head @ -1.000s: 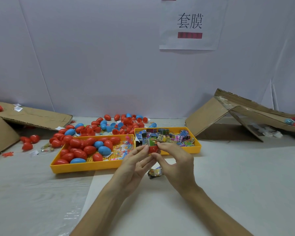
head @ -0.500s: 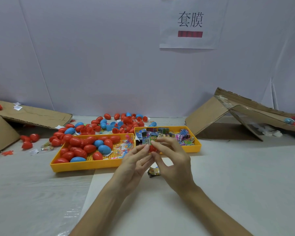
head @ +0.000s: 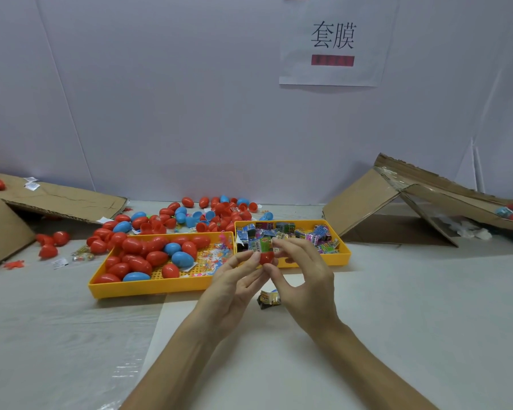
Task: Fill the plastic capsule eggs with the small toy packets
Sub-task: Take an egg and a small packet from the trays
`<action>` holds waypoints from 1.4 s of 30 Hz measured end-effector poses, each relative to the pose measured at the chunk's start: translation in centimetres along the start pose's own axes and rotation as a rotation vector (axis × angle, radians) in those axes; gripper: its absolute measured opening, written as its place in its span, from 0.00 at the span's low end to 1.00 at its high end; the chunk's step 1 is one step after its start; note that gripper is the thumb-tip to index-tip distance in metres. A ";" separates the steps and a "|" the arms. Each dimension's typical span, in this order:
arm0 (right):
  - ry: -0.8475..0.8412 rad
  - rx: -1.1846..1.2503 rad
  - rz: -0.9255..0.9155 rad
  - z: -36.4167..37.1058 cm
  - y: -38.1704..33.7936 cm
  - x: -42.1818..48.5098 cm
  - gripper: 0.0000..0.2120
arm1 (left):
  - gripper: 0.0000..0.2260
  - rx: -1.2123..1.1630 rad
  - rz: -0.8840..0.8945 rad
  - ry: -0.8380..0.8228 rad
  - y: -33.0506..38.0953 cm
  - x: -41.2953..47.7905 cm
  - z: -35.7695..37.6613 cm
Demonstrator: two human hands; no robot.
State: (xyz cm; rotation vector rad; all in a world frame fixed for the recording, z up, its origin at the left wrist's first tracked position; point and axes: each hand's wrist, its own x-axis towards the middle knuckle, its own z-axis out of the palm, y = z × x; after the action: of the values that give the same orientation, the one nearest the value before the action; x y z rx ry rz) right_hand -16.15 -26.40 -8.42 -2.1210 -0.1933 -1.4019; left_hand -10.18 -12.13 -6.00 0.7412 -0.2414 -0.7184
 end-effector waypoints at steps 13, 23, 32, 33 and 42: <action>0.059 -0.073 -0.004 0.0 0.7 -0.4 0.16 | 0.16 0.126 0.008 -0.008 -0.3 0.1 0.0; -0.029 0.096 0.165 -0.2 0.0 0.1 0.19 | 0.16 0.158 -0.064 -0.082 -0.4 -0.2 -0.1; -0.074 0.045 0.074 0.0 0.0 0.0 0.19 | 0.19 0.228 -0.061 -0.074 -0.7 -0.1 -0.2; -0.066 0.043 0.071 0.0 0.1 0.0 0.19 | 0.18 0.232 -0.063 -0.077 -0.7 -0.2 -0.2; -0.032 0.092 0.096 -0.1 -0.2 0.3 0.21 | 0.20 0.302 -0.043 -0.109 -0.8 -0.1 0.0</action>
State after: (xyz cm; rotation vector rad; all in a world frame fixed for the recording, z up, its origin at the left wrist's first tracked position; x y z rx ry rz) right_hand -16.19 -26.32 -8.09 -2.0508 -0.1627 -1.2801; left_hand -10.66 -12.51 -6.50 0.9975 -0.4412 -0.7731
